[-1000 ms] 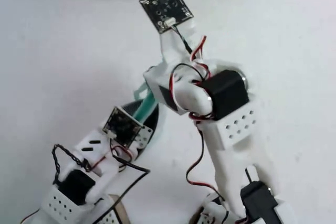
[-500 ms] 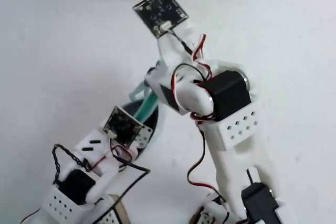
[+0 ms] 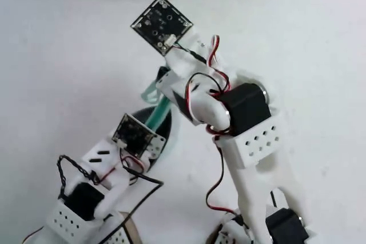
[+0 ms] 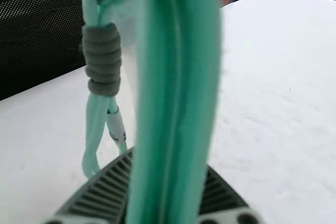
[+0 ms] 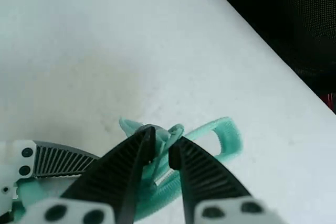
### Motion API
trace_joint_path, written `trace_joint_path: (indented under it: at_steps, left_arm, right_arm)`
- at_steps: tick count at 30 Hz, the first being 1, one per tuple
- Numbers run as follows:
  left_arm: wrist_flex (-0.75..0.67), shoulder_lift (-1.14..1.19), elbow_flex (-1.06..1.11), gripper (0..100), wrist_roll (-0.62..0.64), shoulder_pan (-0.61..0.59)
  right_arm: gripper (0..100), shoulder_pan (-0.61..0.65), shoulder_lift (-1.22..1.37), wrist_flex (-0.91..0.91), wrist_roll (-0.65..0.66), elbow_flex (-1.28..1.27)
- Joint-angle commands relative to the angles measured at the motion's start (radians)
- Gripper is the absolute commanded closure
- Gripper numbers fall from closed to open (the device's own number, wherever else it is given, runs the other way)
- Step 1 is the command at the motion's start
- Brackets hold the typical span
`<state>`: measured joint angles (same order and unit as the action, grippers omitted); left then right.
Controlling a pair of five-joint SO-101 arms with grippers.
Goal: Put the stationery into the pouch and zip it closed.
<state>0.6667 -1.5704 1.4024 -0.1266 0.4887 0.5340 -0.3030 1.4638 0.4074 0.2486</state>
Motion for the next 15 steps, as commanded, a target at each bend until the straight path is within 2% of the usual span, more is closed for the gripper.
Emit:
trace_joint_path:
  at_steps: [1, 15]
  left_arm:
    - [-0.003, -0.007, -0.006, 98, -0.011, 0.004]
    - [-0.002, -0.007, -0.006, 98, -0.011, 0.005]
  right_arm:
    - [98.1, -0.067, 0.007, -0.064, 0.015, -0.032]
    - [98.1, -0.176, 0.013, -0.265, 0.017, -0.198]
